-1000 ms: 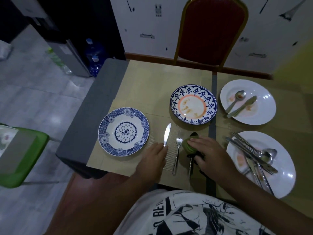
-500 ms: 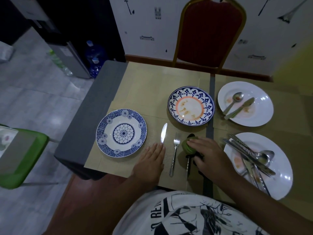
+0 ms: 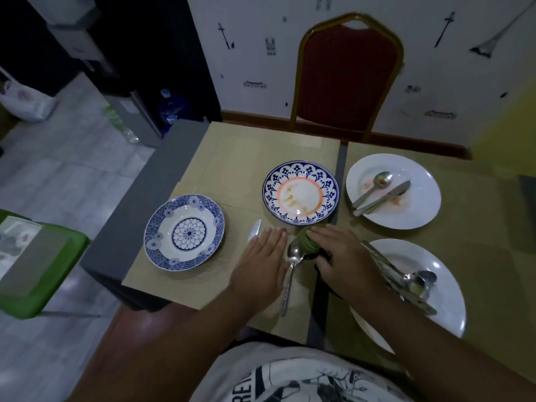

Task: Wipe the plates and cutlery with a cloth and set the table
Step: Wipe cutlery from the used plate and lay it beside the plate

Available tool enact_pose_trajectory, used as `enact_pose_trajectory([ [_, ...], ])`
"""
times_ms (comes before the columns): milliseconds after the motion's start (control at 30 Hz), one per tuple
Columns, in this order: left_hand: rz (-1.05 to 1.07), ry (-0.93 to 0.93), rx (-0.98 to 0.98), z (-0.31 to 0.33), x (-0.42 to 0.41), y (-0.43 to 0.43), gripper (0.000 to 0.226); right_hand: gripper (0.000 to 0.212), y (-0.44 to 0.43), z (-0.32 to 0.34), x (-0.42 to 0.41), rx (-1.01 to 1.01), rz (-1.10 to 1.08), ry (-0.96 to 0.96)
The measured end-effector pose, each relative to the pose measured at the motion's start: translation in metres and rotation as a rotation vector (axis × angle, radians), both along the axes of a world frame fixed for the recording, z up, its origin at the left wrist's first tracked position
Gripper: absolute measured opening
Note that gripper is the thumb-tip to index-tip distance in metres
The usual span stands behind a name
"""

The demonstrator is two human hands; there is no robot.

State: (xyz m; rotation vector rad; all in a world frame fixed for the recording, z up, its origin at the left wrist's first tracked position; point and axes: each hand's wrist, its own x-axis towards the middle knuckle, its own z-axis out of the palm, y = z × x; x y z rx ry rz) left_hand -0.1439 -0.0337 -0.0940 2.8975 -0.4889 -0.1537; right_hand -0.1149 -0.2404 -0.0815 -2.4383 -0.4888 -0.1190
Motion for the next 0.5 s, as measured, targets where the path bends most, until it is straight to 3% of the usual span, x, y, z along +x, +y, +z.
enact_pose_trajectory([
  [167,0.082,0.057,-0.044,0.003,0.016,-0.017,0.064,0.056,-0.006,0.007,0.018,-0.015,0.005,0.020],
  [500,0.287,0.150,-0.402,0.012,0.117,0.017,0.064,0.055,0.023,0.008,0.107,-0.069,-0.060,0.054],
])
